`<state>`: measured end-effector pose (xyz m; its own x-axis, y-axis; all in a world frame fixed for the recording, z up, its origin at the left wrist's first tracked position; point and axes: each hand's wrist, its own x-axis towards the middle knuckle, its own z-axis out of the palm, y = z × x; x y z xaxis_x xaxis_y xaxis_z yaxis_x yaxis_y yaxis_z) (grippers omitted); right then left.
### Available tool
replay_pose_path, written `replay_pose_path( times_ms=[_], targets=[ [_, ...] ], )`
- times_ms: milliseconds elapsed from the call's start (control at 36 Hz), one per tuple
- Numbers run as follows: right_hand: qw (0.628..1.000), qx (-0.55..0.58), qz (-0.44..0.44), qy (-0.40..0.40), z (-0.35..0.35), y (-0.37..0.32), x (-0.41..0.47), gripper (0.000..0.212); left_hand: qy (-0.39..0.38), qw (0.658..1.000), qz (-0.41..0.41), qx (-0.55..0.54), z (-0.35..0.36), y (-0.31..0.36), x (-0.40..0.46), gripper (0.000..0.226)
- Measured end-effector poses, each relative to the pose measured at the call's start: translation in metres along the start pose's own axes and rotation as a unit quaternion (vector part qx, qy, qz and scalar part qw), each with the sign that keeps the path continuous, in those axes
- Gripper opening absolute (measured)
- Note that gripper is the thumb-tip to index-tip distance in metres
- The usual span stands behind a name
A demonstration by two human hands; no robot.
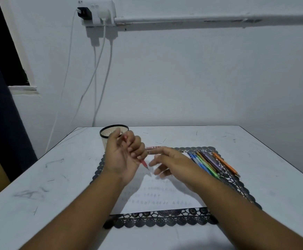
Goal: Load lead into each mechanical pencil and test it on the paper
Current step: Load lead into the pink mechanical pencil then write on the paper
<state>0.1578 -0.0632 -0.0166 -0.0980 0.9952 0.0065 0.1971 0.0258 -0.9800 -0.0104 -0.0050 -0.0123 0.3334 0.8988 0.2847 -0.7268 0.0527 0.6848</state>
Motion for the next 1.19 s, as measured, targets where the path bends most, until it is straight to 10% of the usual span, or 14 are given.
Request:
replay_pose_path(
  times_ms=[1194],
  targets=[
    [0.995, 0.012, 0.056, -0.085, 0.008, 0.013, 0.003, 0.023, 0.013, 0.997, 0.049, -0.055, -0.002, 0.021, -0.006, 0.034]
  ],
)
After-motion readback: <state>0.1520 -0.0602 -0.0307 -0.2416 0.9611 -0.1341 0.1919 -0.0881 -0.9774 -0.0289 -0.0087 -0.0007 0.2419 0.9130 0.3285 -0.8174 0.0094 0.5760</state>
